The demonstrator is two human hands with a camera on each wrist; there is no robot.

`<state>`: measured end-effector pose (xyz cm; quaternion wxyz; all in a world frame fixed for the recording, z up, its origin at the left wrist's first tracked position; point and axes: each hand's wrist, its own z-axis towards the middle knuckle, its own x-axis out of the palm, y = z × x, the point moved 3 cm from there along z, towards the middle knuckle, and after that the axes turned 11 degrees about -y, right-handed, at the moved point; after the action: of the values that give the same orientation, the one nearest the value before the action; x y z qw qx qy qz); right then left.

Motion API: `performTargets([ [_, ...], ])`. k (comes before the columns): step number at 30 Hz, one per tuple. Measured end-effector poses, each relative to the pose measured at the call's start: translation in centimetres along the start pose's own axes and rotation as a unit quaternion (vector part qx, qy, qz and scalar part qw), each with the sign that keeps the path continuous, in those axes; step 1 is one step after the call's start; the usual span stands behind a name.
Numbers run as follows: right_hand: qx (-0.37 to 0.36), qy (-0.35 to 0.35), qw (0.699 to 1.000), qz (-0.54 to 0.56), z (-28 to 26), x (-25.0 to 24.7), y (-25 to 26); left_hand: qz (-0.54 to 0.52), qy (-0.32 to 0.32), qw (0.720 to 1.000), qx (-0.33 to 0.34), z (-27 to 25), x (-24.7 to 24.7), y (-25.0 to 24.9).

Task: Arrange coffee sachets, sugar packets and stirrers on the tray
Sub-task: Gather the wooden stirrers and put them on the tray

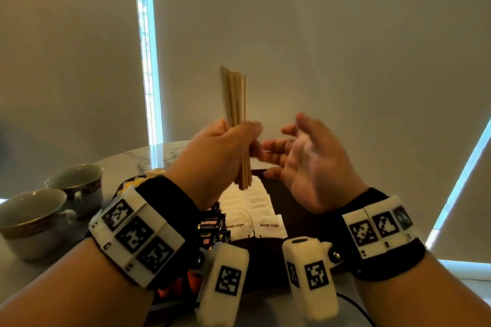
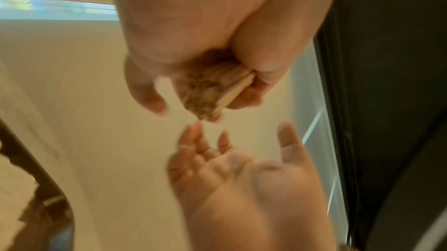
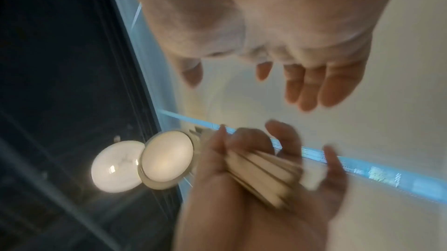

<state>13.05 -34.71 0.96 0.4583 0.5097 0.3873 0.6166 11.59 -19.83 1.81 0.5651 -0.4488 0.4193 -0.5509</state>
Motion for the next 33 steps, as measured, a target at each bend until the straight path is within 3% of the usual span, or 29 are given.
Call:
performTargets([
  [4, 0.001, 0.095, 0.992, -0.078, -0.9, 1.6, -1.3, -0.059, 0.009, 0.998, -0.030, 0.0, -0.2, 0.5],
  [7, -0.022, 0.106, 0.989, -0.106, -1.3, 2.1, -1.7, -0.044, 0.035, 0.998, -0.005, -0.4, -0.1, 0.9],
  [16, 0.034, 0.168, 0.984, -0.048, -1.7, 3.1, -2.6, -0.013, 0.121, 0.993, -0.006, -1.4, -0.5, 1.2],
  [21, 0.068, 0.212, 0.973, -0.061, -2.1, 3.3, -2.9, -0.092, 0.101, 0.990, -0.021, 0.2, -2.1, 1.6],
  [24, 0.117, 0.265, 0.955, -0.069, -2.5, 3.6, -3.5, -0.204, 0.031, 0.979, -0.004, 1.3, -3.3, 1.5],
  [28, 0.161, 0.272, 0.948, -0.048, -2.6, 3.6, -4.1, -0.282, 0.019, 0.959, -0.007, 0.9, -2.5, 0.8],
  [33, 0.185, 0.293, 0.938, 0.004, -2.3, 3.5, -4.5, -0.343, -0.047, 0.938, -0.016, 1.3, -2.5, 1.0],
])
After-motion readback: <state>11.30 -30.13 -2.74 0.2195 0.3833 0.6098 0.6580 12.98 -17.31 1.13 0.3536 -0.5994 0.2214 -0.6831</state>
